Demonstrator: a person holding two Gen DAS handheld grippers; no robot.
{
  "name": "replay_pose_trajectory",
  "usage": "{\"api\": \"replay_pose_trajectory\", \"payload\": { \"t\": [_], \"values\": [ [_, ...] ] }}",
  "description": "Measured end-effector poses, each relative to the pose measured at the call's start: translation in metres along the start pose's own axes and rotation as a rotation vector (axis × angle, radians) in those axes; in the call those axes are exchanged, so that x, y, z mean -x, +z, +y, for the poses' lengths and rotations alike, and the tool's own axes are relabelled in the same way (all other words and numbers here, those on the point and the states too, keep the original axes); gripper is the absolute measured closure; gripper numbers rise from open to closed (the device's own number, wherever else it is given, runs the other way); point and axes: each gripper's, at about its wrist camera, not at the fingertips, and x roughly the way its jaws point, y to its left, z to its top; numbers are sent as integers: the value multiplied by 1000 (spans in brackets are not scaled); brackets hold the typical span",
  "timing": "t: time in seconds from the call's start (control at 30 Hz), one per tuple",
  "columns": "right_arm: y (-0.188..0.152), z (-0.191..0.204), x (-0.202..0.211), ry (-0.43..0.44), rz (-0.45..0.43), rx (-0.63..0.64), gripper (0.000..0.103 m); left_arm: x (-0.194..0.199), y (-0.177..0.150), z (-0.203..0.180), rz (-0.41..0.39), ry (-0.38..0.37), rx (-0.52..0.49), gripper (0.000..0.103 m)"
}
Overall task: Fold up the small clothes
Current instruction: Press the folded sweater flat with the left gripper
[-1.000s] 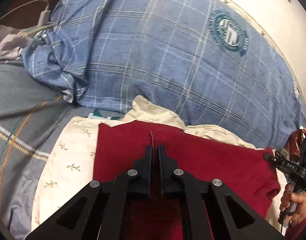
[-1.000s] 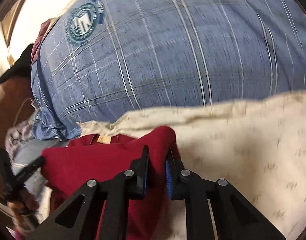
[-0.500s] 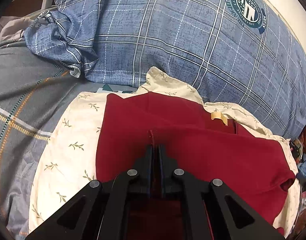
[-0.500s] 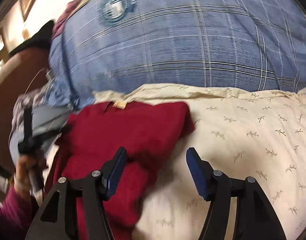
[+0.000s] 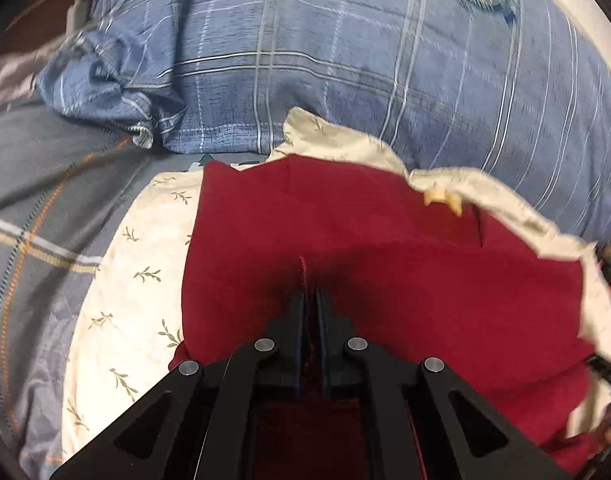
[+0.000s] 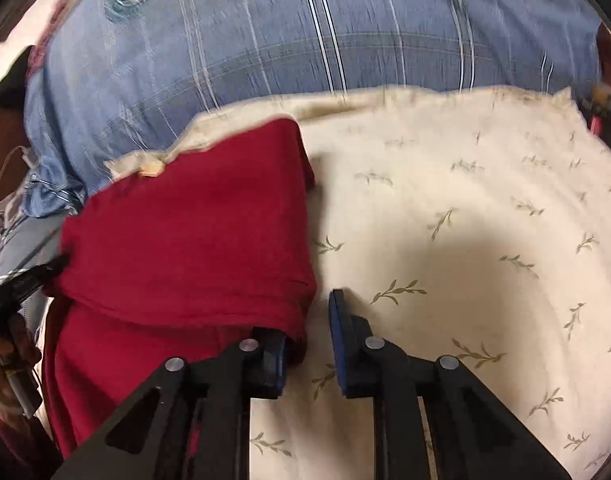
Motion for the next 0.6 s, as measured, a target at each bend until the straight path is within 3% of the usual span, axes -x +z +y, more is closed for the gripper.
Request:
{"api": "replay_pose_trajectory", "payload": {
  "t": [0.03, 0.1, 0.3, 0.37, 0.5, 0.57, 0.6],
  "values": [
    [1, 2, 8, -20, 15, 10, 63, 2, 0, 0, -5, 3, 0, 97],
    [2, 3, 26, -40, -7, 15, 56, 5, 2, 3, -8, -11, 18, 93],
    [14, 23, 76, -161, -130, 83, 55, 12, 3, 11, -22, -26, 54, 87],
    [23, 26, 84, -128, -170, 78, 54, 10, 1, 10, -19, -15, 46, 86],
    [40, 51, 58, -56, -151, 163, 56, 6, 1, 5, -10, -16, 45, 74],
    [50, 60, 22, -35, -99, 175, 64, 5, -1, 2, -10, -15, 24, 69],
    [56, 59, 1, -47, -60, 173, 73, 5, -2, 1, -12, -12, 11, 66]
  ]
}}
